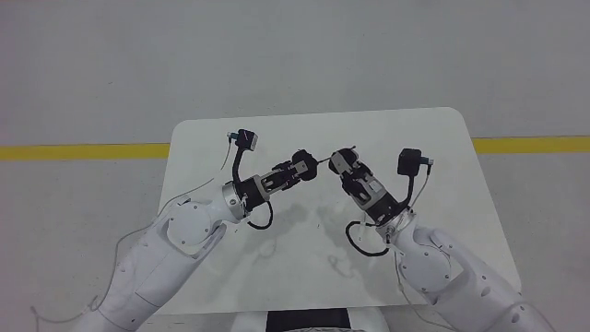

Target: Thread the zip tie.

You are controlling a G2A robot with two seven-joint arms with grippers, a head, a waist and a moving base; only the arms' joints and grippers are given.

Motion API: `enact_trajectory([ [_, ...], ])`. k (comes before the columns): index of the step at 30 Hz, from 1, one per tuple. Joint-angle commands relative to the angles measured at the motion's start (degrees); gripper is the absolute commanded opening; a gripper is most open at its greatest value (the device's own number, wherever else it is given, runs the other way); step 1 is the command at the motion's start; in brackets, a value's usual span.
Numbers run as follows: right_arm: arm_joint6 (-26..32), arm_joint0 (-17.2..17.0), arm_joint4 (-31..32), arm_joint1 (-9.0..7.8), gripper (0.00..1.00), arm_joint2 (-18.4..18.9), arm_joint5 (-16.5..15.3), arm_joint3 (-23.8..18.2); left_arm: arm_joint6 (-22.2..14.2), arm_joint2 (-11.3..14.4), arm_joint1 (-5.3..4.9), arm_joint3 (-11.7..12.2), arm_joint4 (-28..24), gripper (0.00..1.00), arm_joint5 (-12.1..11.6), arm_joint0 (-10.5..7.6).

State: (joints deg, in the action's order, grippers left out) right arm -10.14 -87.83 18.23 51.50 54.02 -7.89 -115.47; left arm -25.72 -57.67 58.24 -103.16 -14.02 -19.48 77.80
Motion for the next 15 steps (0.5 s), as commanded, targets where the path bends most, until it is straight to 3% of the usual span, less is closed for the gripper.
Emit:
enact_trajectory([
  [1, 0.7, -0.1, -0.1, 0.22, 0.0, 0.1, 0.2, 0.1, 0.0, 0.0, 0.0, 0.0, 0.0, 0.0, 0.0, 0.0],
  [11, 2.2, -0.8, -0.2, 1.29, 0.0, 1.0, -0.7, 0.1, 0.0, 0.0, 0.0, 0.0, 0.0, 0.0, 0.0, 0.0],
  [12, 2.4, -0.9, 0.2, 1.34, 0.41, 1.2, -0.8, 0.1, 0.0, 0.0, 0.0, 0.0, 0.0, 0.0, 0.0, 0.0],
  [13, 2.5, -1.1, 0.4, 1.39, 1.0, 1.4, -0.9, 0.1, 0.0, 0.0, 0.0, 0.0, 0.0, 0.0, 0.0, 0.0],
  [15, 2.4, -1.6, 1.2, 1.48, 1.0, 2.0, -0.7, 0.1, 0.0, 0.0, 0.0, 0.0, 0.0, 0.0, 0.0, 0.0],
])
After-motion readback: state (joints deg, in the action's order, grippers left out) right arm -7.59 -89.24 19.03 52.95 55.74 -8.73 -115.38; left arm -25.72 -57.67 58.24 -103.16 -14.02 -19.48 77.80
